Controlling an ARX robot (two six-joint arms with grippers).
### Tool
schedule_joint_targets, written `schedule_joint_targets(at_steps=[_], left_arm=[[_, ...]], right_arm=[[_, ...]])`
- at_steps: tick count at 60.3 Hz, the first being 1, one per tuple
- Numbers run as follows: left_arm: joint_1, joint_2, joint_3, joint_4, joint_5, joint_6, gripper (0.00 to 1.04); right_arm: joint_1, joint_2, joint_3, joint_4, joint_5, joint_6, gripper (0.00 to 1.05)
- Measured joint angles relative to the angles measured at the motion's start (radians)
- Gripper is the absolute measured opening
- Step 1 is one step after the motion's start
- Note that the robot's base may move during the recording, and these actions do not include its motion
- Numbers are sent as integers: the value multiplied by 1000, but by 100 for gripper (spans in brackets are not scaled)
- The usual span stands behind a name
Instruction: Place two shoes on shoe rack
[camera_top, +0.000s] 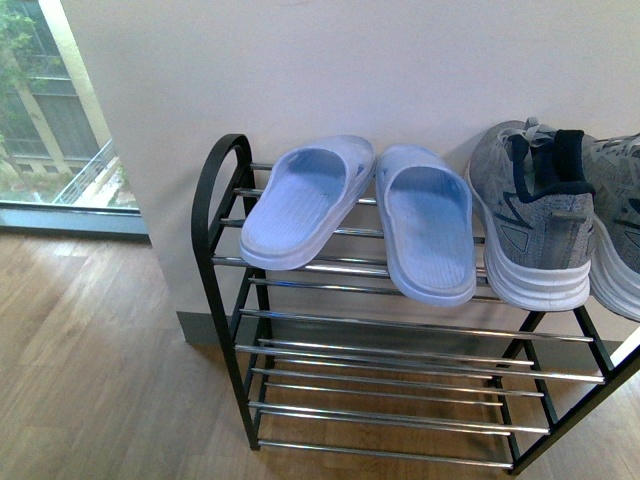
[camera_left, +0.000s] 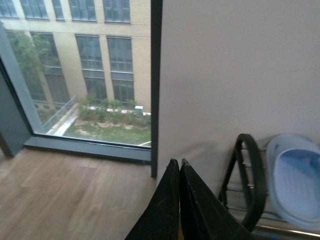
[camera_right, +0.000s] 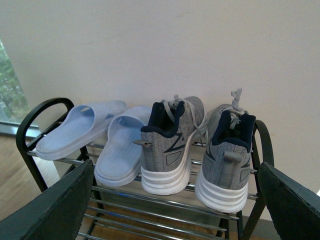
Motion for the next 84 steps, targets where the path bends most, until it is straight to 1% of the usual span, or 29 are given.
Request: schedule_joint_targets(at_steps=[19,46,50,65,84], left_arm=[[1,-138,-87,-48,6,1,1],[2,-333,-150,-179,6,1,1],[2,-349,-177,-158,6,1,1],[2,-465,-180,-266,6,2,1],[2,-553,-180,-353,6,2,1]], right_arm=[[0,0,0,0,0,0,95],[0,0,0,0,0,0,95],[0,0,0,0,0,0,95],[0,0,0,0,0,0,95],[0,0,0,0,0,0,95]])
